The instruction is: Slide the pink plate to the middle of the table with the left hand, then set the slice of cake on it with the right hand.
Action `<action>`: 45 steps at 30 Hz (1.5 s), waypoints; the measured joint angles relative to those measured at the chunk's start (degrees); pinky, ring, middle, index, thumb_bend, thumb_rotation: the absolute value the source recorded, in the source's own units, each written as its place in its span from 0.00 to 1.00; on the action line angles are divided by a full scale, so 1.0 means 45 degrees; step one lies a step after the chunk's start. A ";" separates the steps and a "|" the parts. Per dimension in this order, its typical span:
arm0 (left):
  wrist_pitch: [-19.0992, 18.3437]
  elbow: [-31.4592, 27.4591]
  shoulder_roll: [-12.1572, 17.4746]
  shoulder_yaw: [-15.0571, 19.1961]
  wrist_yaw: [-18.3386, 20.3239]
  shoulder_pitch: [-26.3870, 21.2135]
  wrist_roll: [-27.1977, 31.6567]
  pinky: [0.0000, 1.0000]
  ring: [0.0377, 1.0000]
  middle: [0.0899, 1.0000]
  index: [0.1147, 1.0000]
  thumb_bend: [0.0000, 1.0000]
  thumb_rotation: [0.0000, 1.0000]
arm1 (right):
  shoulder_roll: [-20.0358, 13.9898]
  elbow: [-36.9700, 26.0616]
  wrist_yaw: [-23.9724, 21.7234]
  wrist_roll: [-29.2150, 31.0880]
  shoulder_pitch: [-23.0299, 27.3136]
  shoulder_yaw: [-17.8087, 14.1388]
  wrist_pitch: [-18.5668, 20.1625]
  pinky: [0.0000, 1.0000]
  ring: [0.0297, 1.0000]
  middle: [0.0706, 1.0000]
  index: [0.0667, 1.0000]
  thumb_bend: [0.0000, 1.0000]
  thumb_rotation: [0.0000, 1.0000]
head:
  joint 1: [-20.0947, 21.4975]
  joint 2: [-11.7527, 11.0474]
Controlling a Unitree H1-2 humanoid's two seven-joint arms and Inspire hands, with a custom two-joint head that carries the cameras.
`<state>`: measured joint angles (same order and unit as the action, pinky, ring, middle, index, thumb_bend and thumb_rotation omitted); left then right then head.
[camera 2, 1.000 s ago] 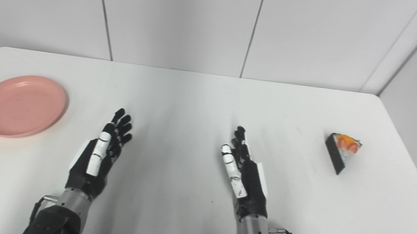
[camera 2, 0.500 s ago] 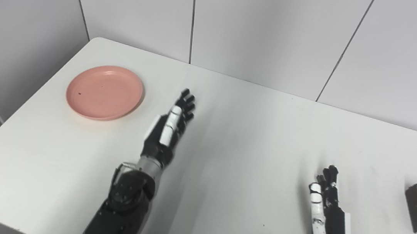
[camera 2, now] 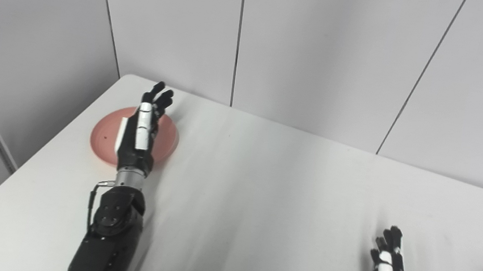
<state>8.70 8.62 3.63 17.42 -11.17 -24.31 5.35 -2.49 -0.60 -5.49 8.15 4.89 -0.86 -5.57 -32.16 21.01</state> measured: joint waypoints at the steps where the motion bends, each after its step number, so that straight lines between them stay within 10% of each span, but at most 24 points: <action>1: 0.0037 -0.0001 0.0156 0.0151 -0.0108 -0.0069 -0.0001 0.85 0.81 0.77 0.77 0.75 1.00 | -0.0039 0.0015 -0.0037 0.0046 0.0000 -0.0008 0.0000 1.00 1.00 1.00 1.00 0.40 0.93 | -0.0040 -0.0040; 23: 0.0811 0.1533 0.2438 0.2135 -0.2034 -0.0109 -0.0155 0.82 0.72 0.68 0.69 0.81 1.00 | -0.0367 0.0312 -0.0471 0.0459 0.0184 -0.0157 -0.0200 1.00 1.00 1.00 1.00 0.31 1.00 | -0.0665 -0.0255; 45: -0.0103 0.3600 0.2712 0.0700 -0.0424 0.0282 0.0199 0.96 0.88 0.84 0.83 0.84 1.00 | -0.0361 0.0255 -0.0443 0.0379 0.0137 -0.0174 -0.0236 1.00 1.00 1.00 1.00 0.27 1.00 | -0.0607 -0.0236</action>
<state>8.24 24.82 15.83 20.57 -13.07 -23.04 6.25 -4.11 0.55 -7.48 9.86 5.51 -1.64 -6.64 -34.89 19.95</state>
